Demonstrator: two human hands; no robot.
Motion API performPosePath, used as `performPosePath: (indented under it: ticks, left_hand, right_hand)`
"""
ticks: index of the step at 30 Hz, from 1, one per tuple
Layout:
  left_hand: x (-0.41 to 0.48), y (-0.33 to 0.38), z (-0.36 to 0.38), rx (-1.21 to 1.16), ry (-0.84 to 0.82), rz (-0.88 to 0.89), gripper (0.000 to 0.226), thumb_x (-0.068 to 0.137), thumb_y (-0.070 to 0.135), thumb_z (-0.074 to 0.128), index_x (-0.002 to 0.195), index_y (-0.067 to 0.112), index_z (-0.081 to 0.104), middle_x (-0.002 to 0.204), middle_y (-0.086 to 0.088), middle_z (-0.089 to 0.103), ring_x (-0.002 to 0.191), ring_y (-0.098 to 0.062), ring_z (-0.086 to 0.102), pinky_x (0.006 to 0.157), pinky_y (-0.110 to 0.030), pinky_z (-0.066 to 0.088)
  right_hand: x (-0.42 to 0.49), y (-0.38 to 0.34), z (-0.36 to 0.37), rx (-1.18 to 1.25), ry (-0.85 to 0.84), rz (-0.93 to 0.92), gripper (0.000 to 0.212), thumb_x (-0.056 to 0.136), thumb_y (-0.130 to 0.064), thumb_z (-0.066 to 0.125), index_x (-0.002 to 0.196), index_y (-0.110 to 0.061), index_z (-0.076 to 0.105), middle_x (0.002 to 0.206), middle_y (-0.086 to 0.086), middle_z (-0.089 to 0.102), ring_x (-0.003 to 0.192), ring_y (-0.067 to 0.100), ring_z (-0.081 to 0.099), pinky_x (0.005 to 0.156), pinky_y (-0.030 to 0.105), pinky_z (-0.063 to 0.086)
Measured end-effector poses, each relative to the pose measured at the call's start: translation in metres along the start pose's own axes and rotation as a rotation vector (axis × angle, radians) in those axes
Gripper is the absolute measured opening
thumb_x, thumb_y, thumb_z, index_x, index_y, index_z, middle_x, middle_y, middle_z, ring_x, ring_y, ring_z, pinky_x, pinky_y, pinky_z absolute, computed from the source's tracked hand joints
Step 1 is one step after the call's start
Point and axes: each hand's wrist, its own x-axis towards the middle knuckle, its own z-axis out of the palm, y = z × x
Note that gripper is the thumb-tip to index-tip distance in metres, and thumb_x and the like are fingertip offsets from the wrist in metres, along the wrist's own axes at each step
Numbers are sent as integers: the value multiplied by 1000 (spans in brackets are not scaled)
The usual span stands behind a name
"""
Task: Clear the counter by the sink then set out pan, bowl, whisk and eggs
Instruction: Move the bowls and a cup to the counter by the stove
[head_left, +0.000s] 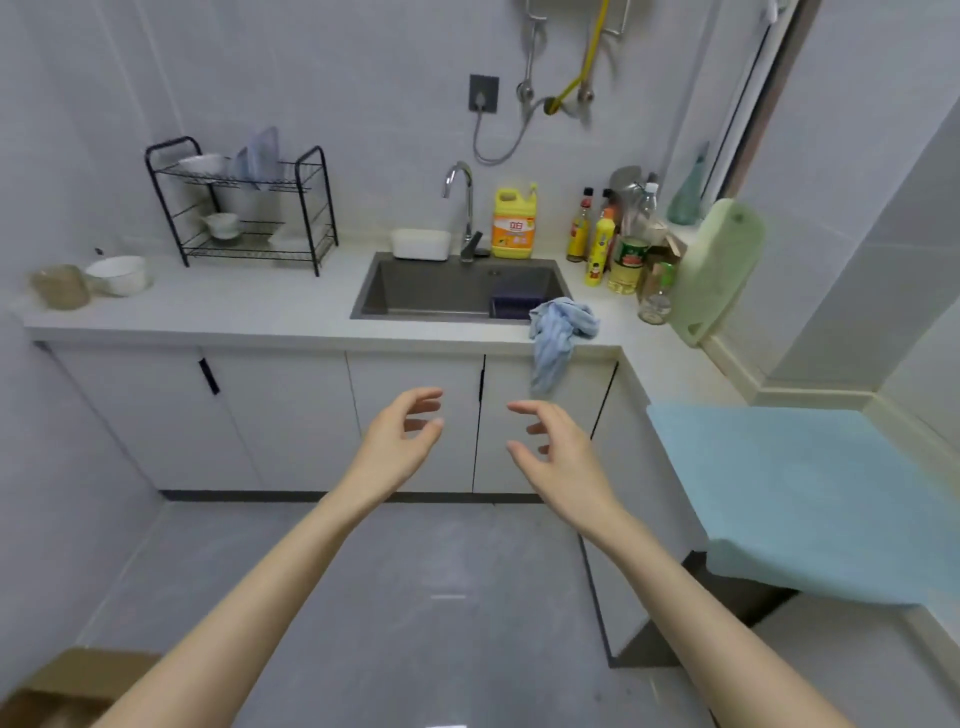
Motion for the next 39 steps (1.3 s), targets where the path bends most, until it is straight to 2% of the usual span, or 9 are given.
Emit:
performPosePath:
  ticks: [4, 10, 21, 27, 32, 35, 39]
  left_hand:
    - [18, -28, -51, 19, 118, -60, 36, 94, 18, 54, 130, 22, 52, 125, 5, 58, 106, -10, 55, 84, -21, 40]
    - [53, -72, -113, -4, 275, -136, 41, 94, 17, 54, 135, 20, 46, 123, 5, 56, 101, -4, 55, 73, -7, 40]
    - [179, -139, -211, 12, 497, -247, 41, 94, 14, 54, 134, 20, 46, 125, 4, 56, 105, -9, 57, 71, -8, 41]
    - [228, -177, -269, 13, 633, -303, 39, 93, 9, 55, 131, 17, 48, 122, 1, 57, 93, -2, 58, 69, -6, 43]
    - [251, -216, -318, 15, 708, -364, 38, 93, 10, 56, 130, 18, 49, 122, 1, 56, 98, -9, 58, 76, -13, 44]
    - [266, -251, -356, 26, 729, -389, 40, 92, 9, 56, 130, 18, 48, 124, 0, 55, 99, -10, 58, 90, -27, 47]
    - [291, -293, -403, 46, 727, -422, 42, 92, 6, 55, 131, 16, 47, 125, -2, 54, 95, -9, 57, 81, -20, 43]
  right_hand:
    - [50, -25, 48, 20, -84, -89, 39, 91, -20, 59, 129, -25, 51, 122, -14, 48, 105, 4, 48, 86, 18, 39]
    - [128, -53, 120, 71, -211, -176, 40, 92, -21, 56, 130, -28, 47, 127, -14, 46, 108, 2, 46, 88, 18, 38]
    - [298, -76, 230, 166, -351, -301, 38, 91, -16, 56, 126, -28, 50, 127, -12, 49, 106, 5, 49, 89, 22, 42]
    - [385, -95, 293, 200, -462, -345, 40, 91, -15, 56, 128, -27, 50, 129, -12, 48, 107, 5, 49, 91, 23, 43]
    - [436, -118, 348, 208, -548, -381, 42, 89, -13, 56, 127, -26, 50, 129, -11, 48, 105, 9, 52, 90, 28, 46]
    - [467, -136, 393, 197, -605, -390, 42, 89, -15, 57, 128, -27, 48, 129, -12, 49, 102, 11, 54, 91, 31, 47]
    - [500, -158, 446, 188, -649, -380, 42, 89, -17, 55, 129, -27, 47, 128, -12, 50, 102, 10, 54, 89, 28, 48]
